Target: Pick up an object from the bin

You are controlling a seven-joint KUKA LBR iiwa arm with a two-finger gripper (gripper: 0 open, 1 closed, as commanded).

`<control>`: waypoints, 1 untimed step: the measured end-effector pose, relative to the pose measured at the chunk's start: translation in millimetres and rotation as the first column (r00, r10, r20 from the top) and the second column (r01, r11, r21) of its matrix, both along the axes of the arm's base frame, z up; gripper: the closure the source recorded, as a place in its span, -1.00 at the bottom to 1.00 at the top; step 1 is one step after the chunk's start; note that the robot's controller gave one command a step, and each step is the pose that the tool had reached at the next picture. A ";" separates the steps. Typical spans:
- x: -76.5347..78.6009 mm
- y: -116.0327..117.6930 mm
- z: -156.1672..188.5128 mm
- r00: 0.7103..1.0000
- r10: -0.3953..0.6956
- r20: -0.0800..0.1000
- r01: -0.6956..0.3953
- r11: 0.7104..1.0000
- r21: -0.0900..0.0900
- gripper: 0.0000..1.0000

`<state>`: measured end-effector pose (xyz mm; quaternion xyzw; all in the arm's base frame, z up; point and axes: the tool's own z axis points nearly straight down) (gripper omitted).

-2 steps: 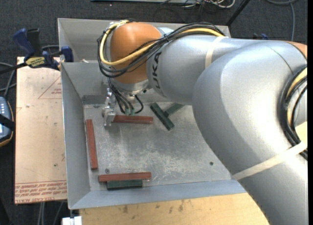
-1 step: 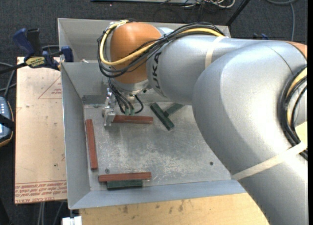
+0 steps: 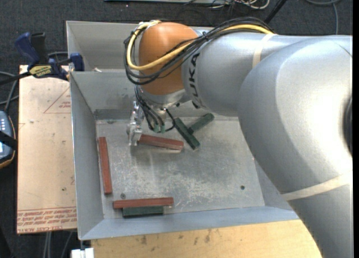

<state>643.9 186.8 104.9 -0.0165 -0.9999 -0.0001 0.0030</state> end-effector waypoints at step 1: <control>8.4 -10.2 24.2 1.000 0.011 0.013 -0.011 1.000 0.001 1.00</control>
Offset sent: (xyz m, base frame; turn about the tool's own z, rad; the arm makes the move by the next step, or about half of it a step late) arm 0.0116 -0.0259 0.0804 0.0206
